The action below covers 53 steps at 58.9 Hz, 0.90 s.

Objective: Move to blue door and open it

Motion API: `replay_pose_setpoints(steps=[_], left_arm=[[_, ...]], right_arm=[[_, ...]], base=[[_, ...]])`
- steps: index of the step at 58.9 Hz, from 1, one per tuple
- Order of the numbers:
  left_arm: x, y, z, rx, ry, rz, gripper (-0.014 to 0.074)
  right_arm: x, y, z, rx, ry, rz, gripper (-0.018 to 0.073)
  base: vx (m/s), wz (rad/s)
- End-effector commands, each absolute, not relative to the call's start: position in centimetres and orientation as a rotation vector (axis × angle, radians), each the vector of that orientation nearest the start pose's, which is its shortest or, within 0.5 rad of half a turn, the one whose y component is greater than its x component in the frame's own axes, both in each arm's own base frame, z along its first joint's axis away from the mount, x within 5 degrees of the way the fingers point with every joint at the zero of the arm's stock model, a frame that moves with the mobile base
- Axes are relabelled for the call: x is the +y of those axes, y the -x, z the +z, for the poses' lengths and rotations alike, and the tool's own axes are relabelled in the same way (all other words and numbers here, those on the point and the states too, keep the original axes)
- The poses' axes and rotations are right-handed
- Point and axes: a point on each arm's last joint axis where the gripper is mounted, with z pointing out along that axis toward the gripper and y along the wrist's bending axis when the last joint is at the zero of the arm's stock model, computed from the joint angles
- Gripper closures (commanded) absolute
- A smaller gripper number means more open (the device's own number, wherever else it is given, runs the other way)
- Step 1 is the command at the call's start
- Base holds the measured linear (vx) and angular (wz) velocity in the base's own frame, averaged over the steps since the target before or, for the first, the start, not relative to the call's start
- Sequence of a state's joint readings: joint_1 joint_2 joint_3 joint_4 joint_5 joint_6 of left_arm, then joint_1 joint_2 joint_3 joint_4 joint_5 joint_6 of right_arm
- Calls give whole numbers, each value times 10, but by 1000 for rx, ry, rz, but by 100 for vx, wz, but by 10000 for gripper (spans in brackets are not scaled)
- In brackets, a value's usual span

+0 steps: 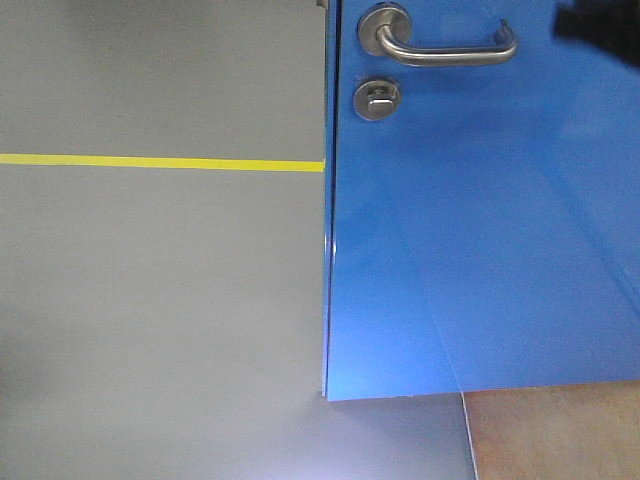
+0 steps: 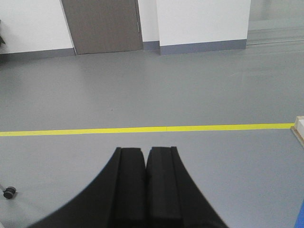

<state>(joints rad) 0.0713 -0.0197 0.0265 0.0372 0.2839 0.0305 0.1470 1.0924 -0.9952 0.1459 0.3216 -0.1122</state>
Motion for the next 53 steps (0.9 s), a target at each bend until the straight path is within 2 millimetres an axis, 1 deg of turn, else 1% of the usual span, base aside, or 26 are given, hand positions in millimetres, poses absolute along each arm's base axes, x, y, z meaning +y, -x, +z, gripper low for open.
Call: replay_pose_setpoints(steps=[1,2,3,6,16,20,26,31,37,46,48,49,53], left_arm=[[5,-55,187,1684,18,103,526],[5,-55,187,1684,18,103,526],[5,-55,187,1684,18,103,526],[5,-55,187,1684,18,103,526],[5,-55,187,1684,18,103,526],[5,-55,187,1684,18,103,526],[5,-55,187,1684,18,103,526],[5,-55,187,1684,18,103,526],[5,-55,187,1684,18,103,526],[5,-55,187,1684,18,103,526],[5,-55,187,1685,18,103,526],[5,-55,187,1685,19,103,526],[5,-55,187,1683,18,104,526]], right_arm=[[28,-198,394,1621,229,0,557],[27,-194,387,1623,244,-20,557],[25,-186,387,1595,256,-48,557],[18,-170,371,1597,255,-84,557],[-3,-120,329,1603,112,-146,557],[-6,-102,312,1585,77,-168,557],[-5,-84,280,1586,31,-129,557],[-4,-73,257,1581,-20,-68,557],[-4,-63,230,1560,-48,-43,557],[-3,-55,198,1521,-43,-44,557],[-3,-56,194,1537,-43,-46,557],[-4,-57,192,1572,-47,-48,557],[-4,-57,188,1616,-51,-50,557]], base=[[0,0],[0,0],[0,0],[0,0],[0,0],[0,0],[0,0],[0,0],[0,0],[0,0],[0,0],[0,0],[0,0]])
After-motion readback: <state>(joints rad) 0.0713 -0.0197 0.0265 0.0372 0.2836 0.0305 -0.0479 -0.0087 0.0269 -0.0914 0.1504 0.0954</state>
